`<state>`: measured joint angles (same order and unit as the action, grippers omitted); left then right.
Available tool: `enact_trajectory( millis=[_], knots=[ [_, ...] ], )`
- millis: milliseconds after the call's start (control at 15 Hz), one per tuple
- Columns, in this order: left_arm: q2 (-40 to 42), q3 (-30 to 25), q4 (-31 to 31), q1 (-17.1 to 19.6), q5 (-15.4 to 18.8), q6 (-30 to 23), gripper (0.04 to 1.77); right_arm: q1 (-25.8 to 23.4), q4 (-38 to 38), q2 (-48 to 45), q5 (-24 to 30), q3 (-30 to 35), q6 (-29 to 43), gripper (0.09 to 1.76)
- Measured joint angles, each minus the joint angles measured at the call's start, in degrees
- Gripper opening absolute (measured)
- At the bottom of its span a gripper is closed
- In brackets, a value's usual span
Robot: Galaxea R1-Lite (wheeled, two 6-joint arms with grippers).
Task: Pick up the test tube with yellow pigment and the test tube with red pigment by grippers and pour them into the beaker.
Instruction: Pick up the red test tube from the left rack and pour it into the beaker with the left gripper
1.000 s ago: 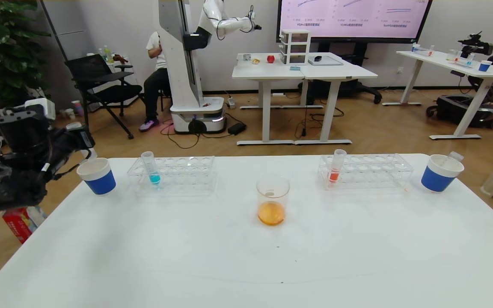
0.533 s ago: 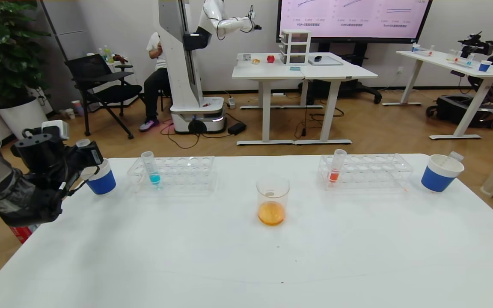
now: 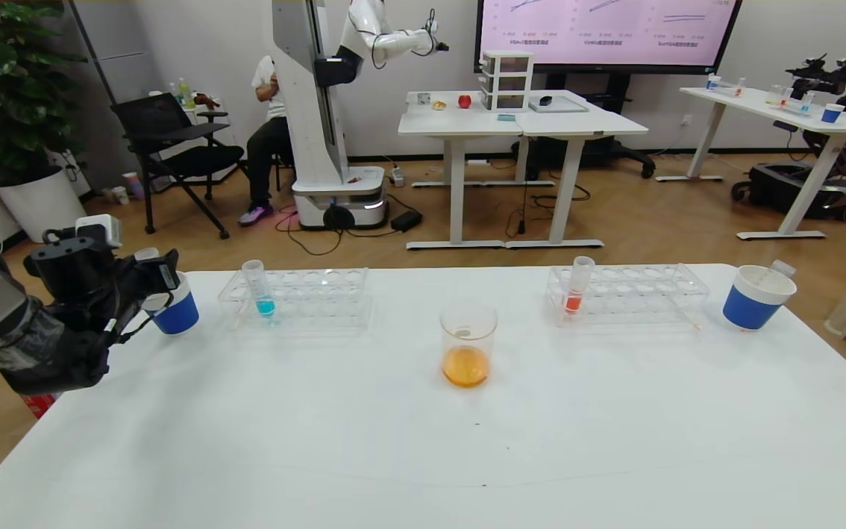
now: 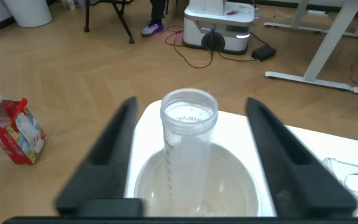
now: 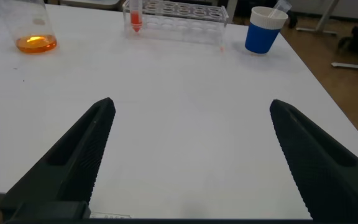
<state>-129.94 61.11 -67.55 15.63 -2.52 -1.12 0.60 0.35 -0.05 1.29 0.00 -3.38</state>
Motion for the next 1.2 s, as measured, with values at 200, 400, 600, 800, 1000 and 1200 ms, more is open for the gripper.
enact_trajectory(
  millis=[200, 400, 600, 800, 1000, 1200],
  knots=[
    [0.1, 0.0, 0.0, 0.0, 0.0, -0.1, 1.75, 0.0, 0.0, 0.0, 0.0, 0.0, 0.0, 1.74],
    [2.3, 0.6, 0.3, -1.1, 0.0, -0.2, 1.75, 0.0, 0.0, 0.0, 0.0, 0.0, 0.0, 1.74],
    [6.1, 1.1, 2.0, -6.5, 0.1, -0.5, 1.75, 0.0, 0.0, 0.0, 0.0, 0.0, 0.0, 1.74],
    [9.4, 1.5, 4.4, -14.4, -1.0, -0.8, 1.75, 0.0, 0.0, 0.0, 0.0, 0.0, 0.0, 1.74],
    [12.3, 2.6, 6.6, -20.4, -3.9, -0.3, 1.75, 0.0, 0.0, 0.0, 0.0, 0.0, 0.0, 1.74],
    [17.8, 2.7, 10.5, -22.1, -4.3, 1.2, 1.75, 0.0, 0.0, 0.0, 0.0, 0.0, 0.0, 1.74]
  ],
)
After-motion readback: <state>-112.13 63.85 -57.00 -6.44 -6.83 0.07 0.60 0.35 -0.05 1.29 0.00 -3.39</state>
